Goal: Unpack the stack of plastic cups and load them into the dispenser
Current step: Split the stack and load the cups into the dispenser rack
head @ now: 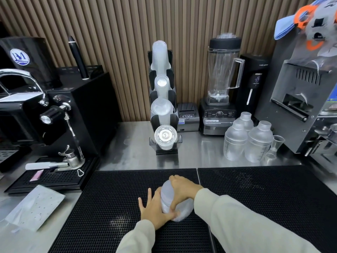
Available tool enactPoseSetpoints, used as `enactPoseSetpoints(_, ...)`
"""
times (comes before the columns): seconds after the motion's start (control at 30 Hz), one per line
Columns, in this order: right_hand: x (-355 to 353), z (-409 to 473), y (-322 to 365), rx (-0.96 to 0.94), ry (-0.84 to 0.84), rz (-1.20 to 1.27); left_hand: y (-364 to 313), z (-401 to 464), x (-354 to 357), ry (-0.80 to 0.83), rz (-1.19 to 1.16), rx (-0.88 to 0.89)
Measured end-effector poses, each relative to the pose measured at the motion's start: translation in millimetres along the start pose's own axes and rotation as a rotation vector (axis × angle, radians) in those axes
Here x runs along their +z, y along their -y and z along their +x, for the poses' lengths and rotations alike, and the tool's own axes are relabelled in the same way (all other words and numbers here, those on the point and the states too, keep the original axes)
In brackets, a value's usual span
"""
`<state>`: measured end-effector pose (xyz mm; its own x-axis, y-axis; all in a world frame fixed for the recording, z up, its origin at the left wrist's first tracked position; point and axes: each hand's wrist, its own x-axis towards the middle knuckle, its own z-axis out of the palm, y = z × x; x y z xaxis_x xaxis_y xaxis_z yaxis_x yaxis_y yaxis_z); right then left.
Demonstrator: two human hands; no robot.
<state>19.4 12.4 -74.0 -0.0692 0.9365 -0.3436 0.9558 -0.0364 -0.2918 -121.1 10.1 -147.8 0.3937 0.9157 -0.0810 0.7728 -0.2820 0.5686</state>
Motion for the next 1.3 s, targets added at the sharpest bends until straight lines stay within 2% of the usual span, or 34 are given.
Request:
enactPoseSetpoints(0.43, 4, 4, -8, -0.013, -0.067, 0.07, 0, 2, -1, 0.026, 0.028, -0.016)
enactPoseSetpoints(0.93, 3, -2, -8, -0.052, -0.122, 0.001, 0, 1, -2, 0.049, 0.019, -0.026)
enactPoseSetpoints(1.3, 3, -5, -13, -0.018, -0.131, 0.098, 6, 2, -3, 0.105, 0.052, 0.018)
